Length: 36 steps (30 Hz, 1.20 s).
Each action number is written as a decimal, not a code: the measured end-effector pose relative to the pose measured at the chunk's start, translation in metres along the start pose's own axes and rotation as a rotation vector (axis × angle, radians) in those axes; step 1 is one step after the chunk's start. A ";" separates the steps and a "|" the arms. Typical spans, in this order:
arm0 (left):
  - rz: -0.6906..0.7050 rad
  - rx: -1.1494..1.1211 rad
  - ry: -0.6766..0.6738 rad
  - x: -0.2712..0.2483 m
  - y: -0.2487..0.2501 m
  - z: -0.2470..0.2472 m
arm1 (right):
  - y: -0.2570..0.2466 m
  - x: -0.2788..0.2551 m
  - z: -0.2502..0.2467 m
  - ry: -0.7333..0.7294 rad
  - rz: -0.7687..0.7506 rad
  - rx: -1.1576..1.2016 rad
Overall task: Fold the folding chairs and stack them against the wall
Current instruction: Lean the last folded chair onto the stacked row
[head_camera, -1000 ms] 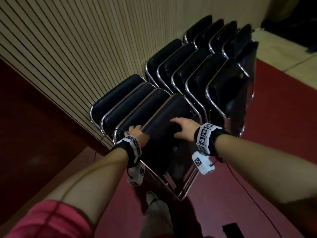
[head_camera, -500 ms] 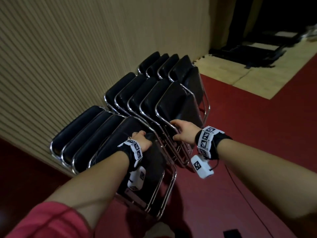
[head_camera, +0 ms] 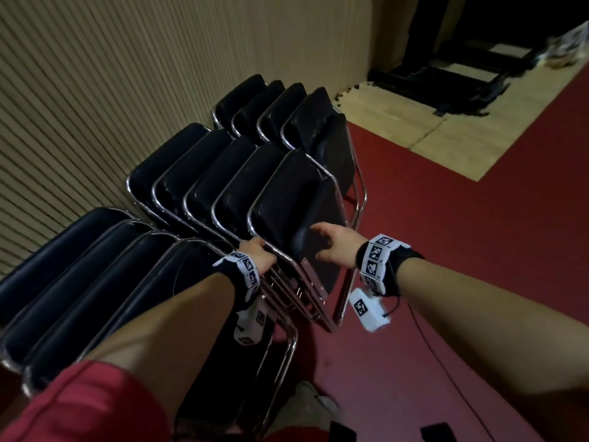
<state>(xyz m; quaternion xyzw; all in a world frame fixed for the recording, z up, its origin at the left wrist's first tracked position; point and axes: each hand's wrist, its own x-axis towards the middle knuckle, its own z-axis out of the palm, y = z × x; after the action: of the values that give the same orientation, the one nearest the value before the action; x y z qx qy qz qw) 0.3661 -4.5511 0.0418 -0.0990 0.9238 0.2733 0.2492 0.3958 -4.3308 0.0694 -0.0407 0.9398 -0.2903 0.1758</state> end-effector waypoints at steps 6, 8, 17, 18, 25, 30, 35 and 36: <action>-0.025 0.068 0.023 0.069 0.039 -0.048 | 0.003 0.079 -0.064 -0.010 -0.003 -0.049; -0.035 0.075 0.036 0.086 0.048 -0.062 | 0.001 0.103 -0.077 -0.019 -0.020 -0.068; -0.232 -0.083 0.175 0.149 0.043 -0.071 | -0.010 0.247 -0.094 -0.231 -0.233 -0.135; -0.265 -0.108 0.207 0.152 0.043 -0.071 | -0.011 0.261 -0.095 -0.253 -0.270 -0.155; -0.577 -0.324 0.400 0.152 0.072 -0.050 | -0.017 0.353 -0.114 -0.513 -0.499 -0.309; -0.708 -0.514 0.450 0.136 0.082 -0.037 | -0.030 0.383 -0.106 -0.609 -0.628 -0.451; -0.778 -0.541 0.541 0.148 0.071 -0.047 | -0.043 0.401 -0.098 -0.677 -0.679 -0.453; -0.764 -0.544 0.542 0.157 0.069 -0.048 | -0.042 0.406 -0.098 -0.672 -0.666 -0.444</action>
<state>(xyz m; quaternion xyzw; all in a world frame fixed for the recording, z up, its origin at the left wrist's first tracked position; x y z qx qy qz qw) 0.1902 -4.5280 0.0279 -0.5557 0.7492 0.3571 0.0491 -0.0201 -4.3855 0.0438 -0.4645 0.8065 -0.0951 0.3532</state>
